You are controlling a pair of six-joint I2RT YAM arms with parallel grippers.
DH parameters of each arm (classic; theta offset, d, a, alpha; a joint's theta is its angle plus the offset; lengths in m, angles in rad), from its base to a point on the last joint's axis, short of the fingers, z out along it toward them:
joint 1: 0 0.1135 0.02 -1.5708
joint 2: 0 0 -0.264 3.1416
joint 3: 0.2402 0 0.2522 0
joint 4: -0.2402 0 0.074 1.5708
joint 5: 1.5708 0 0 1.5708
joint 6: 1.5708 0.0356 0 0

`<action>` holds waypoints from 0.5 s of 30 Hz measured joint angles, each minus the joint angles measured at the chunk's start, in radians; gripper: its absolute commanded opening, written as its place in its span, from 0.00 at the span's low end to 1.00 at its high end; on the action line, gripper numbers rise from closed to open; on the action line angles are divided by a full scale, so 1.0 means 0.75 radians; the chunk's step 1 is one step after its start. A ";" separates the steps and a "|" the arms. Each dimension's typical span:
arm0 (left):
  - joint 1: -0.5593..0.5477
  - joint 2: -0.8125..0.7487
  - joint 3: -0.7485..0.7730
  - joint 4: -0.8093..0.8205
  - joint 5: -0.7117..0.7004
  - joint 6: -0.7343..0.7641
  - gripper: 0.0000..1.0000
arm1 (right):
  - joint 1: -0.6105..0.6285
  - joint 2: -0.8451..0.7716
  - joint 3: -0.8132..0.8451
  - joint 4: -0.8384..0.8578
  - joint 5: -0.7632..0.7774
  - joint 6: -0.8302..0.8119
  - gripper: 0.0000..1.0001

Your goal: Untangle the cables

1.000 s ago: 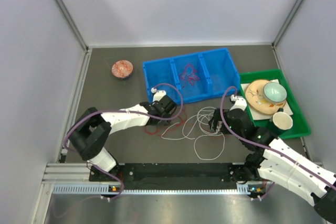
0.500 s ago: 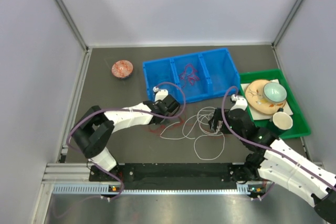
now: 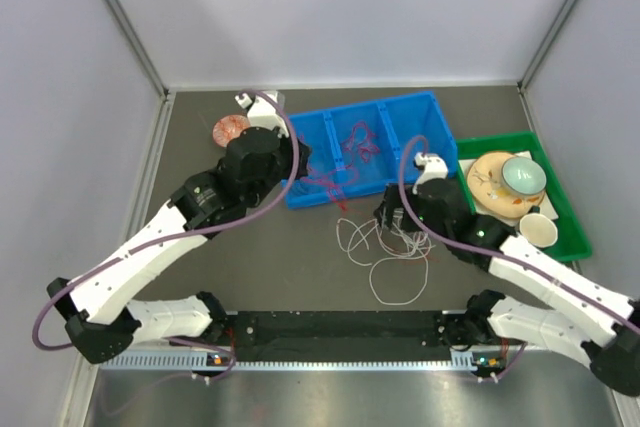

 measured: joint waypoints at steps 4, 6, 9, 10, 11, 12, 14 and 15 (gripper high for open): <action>0.000 0.051 0.092 -0.005 0.009 0.046 0.00 | 0.014 0.214 0.086 0.084 -0.085 -0.035 0.99; 0.000 0.074 0.124 -0.007 0.013 0.063 0.00 | 0.024 0.293 0.097 0.136 -0.124 -0.040 0.97; 0.000 0.080 0.159 -0.008 0.010 0.083 0.00 | 0.038 0.371 0.097 0.209 -0.167 -0.038 0.87; 0.000 0.080 0.169 -0.006 0.009 0.086 0.00 | 0.038 0.392 0.097 0.236 -0.172 -0.037 0.85; 0.000 0.078 0.182 -0.004 0.009 0.091 0.00 | 0.038 0.413 0.097 0.266 -0.174 -0.033 0.77; 0.000 0.074 0.188 -0.004 0.008 0.095 0.00 | 0.038 0.431 0.097 0.289 -0.173 -0.031 0.72; 0.000 0.065 0.196 -0.004 0.009 0.099 0.00 | 0.038 0.480 0.097 0.338 -0.163 -0.027 0.64; 0.000 0.061 0.198 -0.004 0.009 0.100 0.00 | 0.038 0.499 0.097 0.355 -0.160 -0.026 0.64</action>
